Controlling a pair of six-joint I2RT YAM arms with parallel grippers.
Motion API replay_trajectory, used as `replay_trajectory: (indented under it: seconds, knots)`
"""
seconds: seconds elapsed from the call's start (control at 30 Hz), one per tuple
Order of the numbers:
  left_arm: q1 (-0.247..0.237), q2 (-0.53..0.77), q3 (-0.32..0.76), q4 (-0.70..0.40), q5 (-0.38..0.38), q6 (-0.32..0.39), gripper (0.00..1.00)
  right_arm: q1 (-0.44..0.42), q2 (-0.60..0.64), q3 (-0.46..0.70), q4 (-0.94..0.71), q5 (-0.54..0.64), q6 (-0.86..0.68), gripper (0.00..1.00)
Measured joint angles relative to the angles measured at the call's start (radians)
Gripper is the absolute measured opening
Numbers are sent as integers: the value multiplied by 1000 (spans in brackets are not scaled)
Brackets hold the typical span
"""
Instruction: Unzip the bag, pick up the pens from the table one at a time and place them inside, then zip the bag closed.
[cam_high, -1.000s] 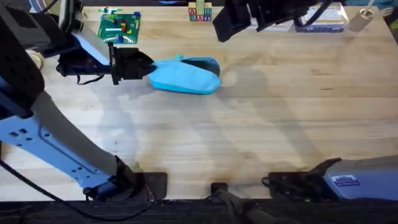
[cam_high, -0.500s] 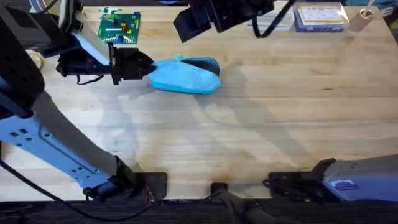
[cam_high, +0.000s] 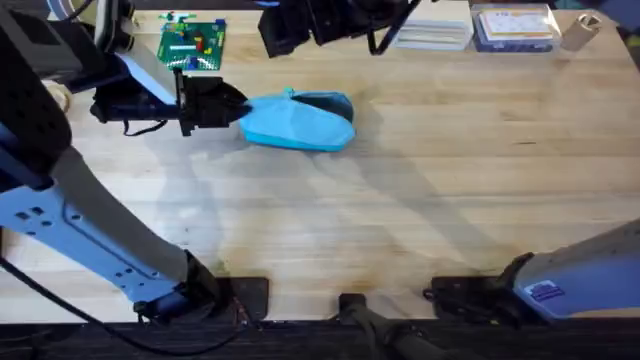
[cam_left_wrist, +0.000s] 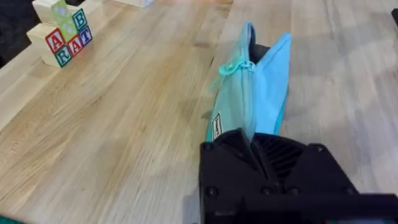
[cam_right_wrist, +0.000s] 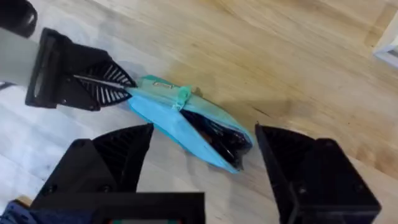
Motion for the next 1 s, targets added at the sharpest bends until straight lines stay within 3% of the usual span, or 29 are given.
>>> replay_trajectory:
  seconds: [1.0]
  knots:
    - [0,0,0,0,0,0,42,5,227,34,100,0,117,990]
